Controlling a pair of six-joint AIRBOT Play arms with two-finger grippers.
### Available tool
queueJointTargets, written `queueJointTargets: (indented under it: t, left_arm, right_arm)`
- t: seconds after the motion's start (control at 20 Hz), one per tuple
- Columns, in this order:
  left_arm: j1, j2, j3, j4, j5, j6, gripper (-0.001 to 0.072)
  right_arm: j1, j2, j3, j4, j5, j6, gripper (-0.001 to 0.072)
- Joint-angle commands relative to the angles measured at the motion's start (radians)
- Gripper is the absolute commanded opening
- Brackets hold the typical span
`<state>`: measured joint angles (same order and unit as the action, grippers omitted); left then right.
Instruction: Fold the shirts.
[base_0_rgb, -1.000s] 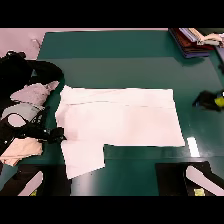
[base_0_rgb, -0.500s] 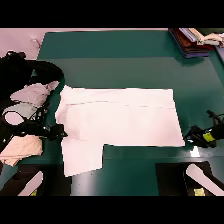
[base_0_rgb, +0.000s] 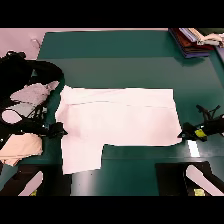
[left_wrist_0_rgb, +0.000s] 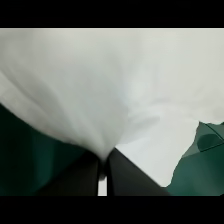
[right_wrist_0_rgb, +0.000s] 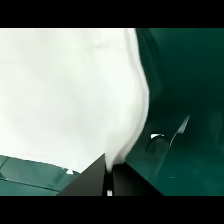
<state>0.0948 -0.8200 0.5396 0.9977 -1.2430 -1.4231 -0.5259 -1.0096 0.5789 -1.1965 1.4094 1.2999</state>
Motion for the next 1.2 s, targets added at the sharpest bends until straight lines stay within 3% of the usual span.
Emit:
queueJointTargets:
  t: [0.0,0.2,0.3,0.4,0.6,0.9,1.15]
  left_arm:
    - [0.0,0.078,0.051,0.018,-0.093,0.006,0.0026]
    - [0.0,0.215,0.078,0.011,-0.262,-0.064,0.0027]
    - [0.0,0.219,0.126,0.011,-0.28,-0.069,0.0026]
    - [0.0,0.194,0.176,0.014,-0.207,-0.068,0.0026]
    - [0.0,0.015,0.28,0.014,0.004,-0.024,0.0026]
    - [0.0,-0.444,0.539,-0.11,0.119,0.08,0.0027]
    - [-0.002,-0.676,0.686,-0.153,0.161,0.098,0.0028]
  right_arm:
    - [0.044,0.07,0.095,-0.061,0.118,-0.01,0.0013]
    - [0.038,0.236,0.175,-0.188,0.226,-0.002,0.0012]
    - [0.042,0.288,0.206,-0.183,0.209,0.036,0.0012]
    - [0.078,0.283,0.24,-0.183,0.174,0.048,0.0011]
    - [0.166,0.121,0.352,-0.183,0.085,0.101,0.0011]
    - [0.28,-0.243,0.591,-0.183,0.023,0.126,0.0011]
    - [0.331,-0.46,0.761,-0.172,0.014,0.133,0.0014]
